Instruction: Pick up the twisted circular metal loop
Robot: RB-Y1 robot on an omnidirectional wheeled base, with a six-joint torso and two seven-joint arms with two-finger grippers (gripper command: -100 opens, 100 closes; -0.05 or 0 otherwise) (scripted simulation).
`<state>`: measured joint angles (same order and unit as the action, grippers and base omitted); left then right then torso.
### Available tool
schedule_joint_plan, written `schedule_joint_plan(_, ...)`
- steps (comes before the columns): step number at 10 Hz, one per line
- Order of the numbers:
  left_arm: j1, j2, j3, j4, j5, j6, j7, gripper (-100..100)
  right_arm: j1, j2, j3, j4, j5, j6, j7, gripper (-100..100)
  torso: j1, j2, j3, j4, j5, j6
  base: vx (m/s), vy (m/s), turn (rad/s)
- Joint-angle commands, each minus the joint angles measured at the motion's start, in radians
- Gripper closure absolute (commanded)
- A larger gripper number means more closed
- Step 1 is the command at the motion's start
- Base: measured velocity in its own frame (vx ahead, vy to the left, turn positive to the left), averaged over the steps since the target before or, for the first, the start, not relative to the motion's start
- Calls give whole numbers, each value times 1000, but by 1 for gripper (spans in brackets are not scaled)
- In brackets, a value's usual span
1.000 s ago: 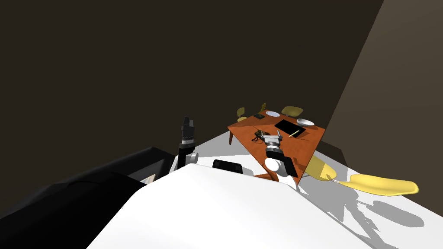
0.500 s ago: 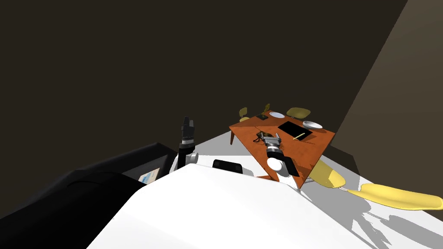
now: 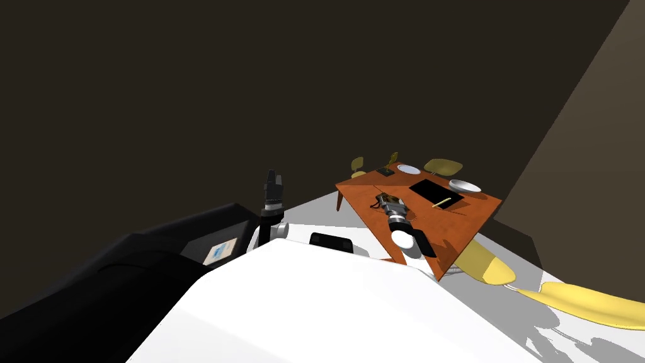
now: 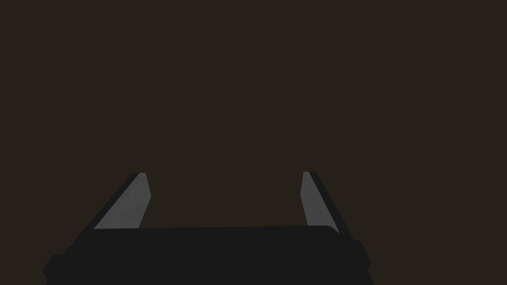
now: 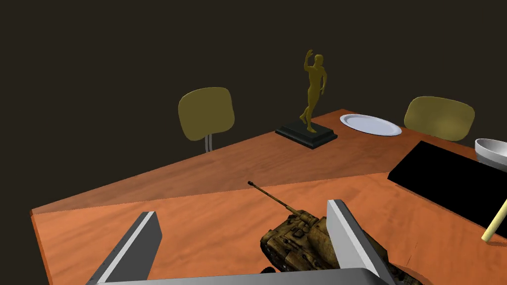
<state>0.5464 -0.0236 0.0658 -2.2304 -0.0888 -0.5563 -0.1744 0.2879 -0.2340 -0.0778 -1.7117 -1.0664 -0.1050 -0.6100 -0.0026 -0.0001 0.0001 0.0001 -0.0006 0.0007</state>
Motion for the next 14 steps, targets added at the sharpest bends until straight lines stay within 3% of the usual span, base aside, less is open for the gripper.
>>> schedule_joint_plan(1, 0, 0, 0, 0, 0, 0, 0, 0, -10, -2, -18, 41, -50, 38, -39, -100, 0, 0, 0, 0, 0, 0, -18, -35, 183)
schedule_joint_plan(3, 0, 0, 0, 0, 0, 0, 0, 0, -10, -2, -18, 41, -99, 38, -39, -100, 0, 0, 0, 0, 0, 0, -15, -27, 32)
schedule_joint_plan(4, 0, 0, 0, 0, 0, 0, 0, 0, -18, -12, -28, 83, -135, 63, -77, -100, 1, 0, 0, 0, 0, 0, -14, -26, 165)
schedule_joint_plan(6, 0, 0, 0, 0, 0, 0, 0, 0, -18, -12, -28, 83, -172, 63, -77, -100, 0, 0, 0, 0, 0, 0, -11, -22, 50)
schedule_joint_plan(7, 0, 0, 0, 0, 0, 0, 0, 0, -26, -21, -38, 125, -211, 88, -115, -100, 1, 0, 0, 0, 0, 0, -14, -23, 193)
schedule_joint_plan(9, 0, 0, 0, 0, 0, 0, 0, 0, -26, -21, -38, 125, -244, 88, -115, -100, 0, 0, 0, 0, 0, 0, -12, -25, 25)
schedule_joint_plan(10, 0, 0, 0, 0, 0, 0, 0, 0, -34, -31, -48, 167, -286, 111, -152, -100, 1, 0, 0, 0, 0, 0, -8, -23, 134)
schedule_joint_plan(11, 0, 0, 0, 0, 0, 0, 0, 0, -34, -31, -48, 167, -315, 111, -152, -100, 0, -1, 0, 0, 0, 0, -10, -31, 114)
schedule_joint_plan(14, 0, 0, 0, 0, 0, 0, 0, 0, -47, -49, -67, 250, -408, 157, -222, -100, 0, 0, 0, 0, 0, 0, -9, -36, 139)
